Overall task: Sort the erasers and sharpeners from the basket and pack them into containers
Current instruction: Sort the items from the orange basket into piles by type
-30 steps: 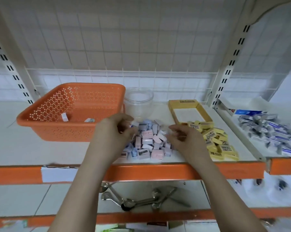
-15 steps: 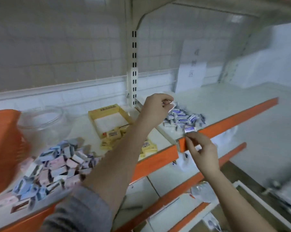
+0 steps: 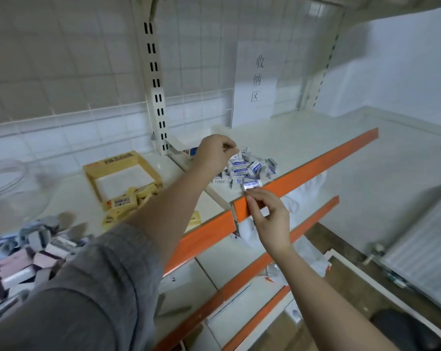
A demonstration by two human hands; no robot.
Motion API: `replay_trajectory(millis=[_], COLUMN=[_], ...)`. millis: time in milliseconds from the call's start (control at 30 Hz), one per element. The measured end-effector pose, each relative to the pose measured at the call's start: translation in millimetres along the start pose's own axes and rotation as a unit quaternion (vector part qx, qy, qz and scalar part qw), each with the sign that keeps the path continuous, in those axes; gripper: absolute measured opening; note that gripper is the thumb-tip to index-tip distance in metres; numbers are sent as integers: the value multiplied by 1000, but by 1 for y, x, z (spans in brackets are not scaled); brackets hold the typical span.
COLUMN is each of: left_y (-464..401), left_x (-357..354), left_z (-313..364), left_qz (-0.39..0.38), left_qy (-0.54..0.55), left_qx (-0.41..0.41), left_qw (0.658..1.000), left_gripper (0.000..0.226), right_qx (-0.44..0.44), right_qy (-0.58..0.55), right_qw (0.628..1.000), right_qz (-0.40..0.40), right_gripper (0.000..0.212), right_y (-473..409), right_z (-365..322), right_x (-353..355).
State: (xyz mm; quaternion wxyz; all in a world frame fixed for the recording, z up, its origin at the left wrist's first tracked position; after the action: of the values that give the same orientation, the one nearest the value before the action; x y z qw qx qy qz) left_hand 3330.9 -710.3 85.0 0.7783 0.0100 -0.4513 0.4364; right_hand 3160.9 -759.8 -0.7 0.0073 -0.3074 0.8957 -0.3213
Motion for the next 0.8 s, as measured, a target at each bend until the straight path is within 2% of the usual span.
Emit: replay_trajectory(millis=[200, 267, 400, 500, 633, 800], left_y=[21, 34, 80, 124, 187, 266], left_x=[33, 56, 122, 189, 279, 369], left_z=[-4, -11, -35, -58, -102, -162], left_qz=[42, 58, 107, 153, 202, 202], left_qy=[0, 12, 18, -3, -85, -159], left_qx=[14, 28, 56, 68, 111, 153], left_qw=[999, 998, 993, 986, 969, 954], left_gripper=[17, 17, 16, 15, 14, 13], right_qx=[-14, -37, -18, 8, 22, 0], right_qy=[17, 28, -13, -53, -139, -242], right_qw=[999, 998, 998, 998, 990, 967], right_qz=[24, 34, 66, 37, -18, -82], right_gripper=[14, 9, 8, 10, 11, 14], right_y=[-4, -13, -29, -35, -18, 29], right_z=[-7, -15, -58, -102, -164, -239], right_x=[-1, -6, -34, -77, -156, -260])
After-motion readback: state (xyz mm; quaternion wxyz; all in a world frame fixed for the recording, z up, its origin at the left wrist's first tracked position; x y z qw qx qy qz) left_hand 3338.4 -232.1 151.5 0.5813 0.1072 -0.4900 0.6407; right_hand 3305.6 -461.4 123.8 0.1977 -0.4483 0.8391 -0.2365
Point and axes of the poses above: each hand's wrist, its own y-axis away from the middle knuckle, its own x-axis out of the back of the hand, z = x × y, the point moved 5 cm from there along -y, towards the middle knuckle, and after that the axes turned 8 degrees about -y, right-handed, at the moved point
